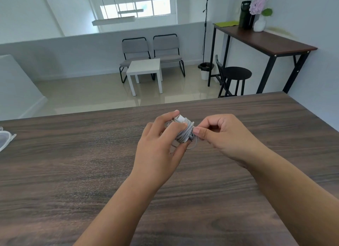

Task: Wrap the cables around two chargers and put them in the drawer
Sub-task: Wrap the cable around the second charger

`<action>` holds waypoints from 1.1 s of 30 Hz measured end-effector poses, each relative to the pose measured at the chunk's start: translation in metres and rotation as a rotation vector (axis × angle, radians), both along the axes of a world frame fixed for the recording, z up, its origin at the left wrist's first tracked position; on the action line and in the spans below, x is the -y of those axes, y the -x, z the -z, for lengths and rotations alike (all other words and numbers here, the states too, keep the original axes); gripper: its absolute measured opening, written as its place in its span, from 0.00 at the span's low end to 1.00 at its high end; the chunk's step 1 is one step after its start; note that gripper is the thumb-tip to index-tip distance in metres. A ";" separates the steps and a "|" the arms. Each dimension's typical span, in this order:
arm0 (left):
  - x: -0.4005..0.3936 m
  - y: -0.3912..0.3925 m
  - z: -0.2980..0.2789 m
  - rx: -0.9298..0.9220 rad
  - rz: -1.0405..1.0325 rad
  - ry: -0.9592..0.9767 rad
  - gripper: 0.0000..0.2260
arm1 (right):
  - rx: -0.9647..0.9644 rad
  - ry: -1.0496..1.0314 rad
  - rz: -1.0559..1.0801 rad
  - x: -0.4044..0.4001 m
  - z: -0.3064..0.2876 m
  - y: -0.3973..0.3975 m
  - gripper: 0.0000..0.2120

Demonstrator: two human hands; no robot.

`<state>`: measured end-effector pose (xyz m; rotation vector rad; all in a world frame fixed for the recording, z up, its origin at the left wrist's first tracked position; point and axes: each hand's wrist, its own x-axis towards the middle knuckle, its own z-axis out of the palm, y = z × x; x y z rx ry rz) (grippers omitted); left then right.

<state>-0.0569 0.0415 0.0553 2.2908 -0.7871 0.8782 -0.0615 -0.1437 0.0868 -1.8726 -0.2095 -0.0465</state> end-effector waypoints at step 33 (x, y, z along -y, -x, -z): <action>-0.004 -0.002 0.009 0.111 0.213 0.176 0.14 | -0.205 -0.155 -0.075 0.003 0.002 0.005 0.09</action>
